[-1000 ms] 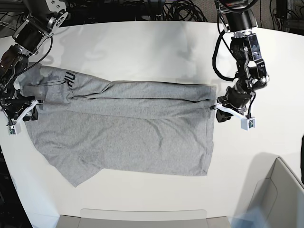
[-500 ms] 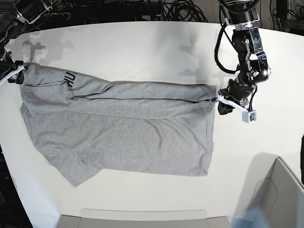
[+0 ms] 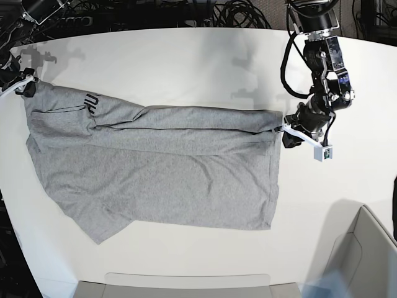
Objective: Fold the T-shirt properly
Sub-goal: 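Drag the held shoulders across the table, folding the collar edge under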
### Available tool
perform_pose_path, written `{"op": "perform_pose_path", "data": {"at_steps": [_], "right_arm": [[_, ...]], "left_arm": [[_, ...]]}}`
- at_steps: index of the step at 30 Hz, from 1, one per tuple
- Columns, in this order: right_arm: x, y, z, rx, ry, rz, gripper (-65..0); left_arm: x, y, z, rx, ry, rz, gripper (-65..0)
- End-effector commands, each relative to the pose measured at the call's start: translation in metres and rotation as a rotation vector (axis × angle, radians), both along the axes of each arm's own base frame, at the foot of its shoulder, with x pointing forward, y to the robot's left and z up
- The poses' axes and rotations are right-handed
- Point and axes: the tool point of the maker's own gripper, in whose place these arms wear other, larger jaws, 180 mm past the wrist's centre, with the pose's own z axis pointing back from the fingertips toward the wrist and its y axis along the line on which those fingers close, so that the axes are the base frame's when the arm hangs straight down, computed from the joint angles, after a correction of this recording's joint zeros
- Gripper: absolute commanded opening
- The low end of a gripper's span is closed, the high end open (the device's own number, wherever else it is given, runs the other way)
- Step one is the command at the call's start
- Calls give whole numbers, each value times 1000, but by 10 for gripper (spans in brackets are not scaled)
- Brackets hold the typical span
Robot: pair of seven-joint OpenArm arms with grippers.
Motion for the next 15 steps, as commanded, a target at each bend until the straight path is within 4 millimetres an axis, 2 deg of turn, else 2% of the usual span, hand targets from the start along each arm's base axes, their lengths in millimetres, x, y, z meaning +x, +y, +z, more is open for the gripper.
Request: {"op": "perform_pose_path", "data": {"at_steps": [1,5,15], "right_arm": [[7,-16,24,-58,-62,-5,-453],[8,-29,28,-59,-67,-30,-453],[4,-30,-15,62,-17,-72,-454]], "left_arm": [[10,5,16,9,-58,8,-542],[10,4,16,9,-59,4,-542],[10,5,16,8,-59,11,-541]]}}
